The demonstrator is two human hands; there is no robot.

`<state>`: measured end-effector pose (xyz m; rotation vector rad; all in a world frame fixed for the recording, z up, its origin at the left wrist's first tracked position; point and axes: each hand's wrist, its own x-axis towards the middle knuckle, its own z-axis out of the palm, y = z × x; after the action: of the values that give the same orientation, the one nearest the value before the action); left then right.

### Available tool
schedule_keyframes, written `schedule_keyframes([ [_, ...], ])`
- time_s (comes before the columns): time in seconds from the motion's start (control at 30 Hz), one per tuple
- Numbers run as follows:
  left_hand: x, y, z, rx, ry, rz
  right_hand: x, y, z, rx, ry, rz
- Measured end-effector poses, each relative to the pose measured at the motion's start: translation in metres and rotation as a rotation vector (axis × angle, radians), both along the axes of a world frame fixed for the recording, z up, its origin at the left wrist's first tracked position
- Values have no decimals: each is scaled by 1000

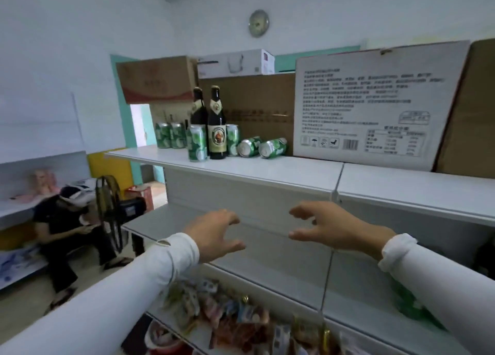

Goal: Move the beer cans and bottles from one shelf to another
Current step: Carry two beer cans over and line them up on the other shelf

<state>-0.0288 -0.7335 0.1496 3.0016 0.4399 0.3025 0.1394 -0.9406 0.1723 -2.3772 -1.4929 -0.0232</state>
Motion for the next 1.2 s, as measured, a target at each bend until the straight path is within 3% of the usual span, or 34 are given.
schedule_keyframes([
  [0.2,-45,110,54,111,-54,20,-36,115,60,103,-58,43],
  [0.37,-36,176,84,164,-118,-11,-30,177,81,83,-127,29],
  [0.83,64,288,111,139,-159,36,84,258,92,106,-125,-67],
  [1.2,140,348,132,21,-314,-40,168,318,97,223,-54,-238],
])
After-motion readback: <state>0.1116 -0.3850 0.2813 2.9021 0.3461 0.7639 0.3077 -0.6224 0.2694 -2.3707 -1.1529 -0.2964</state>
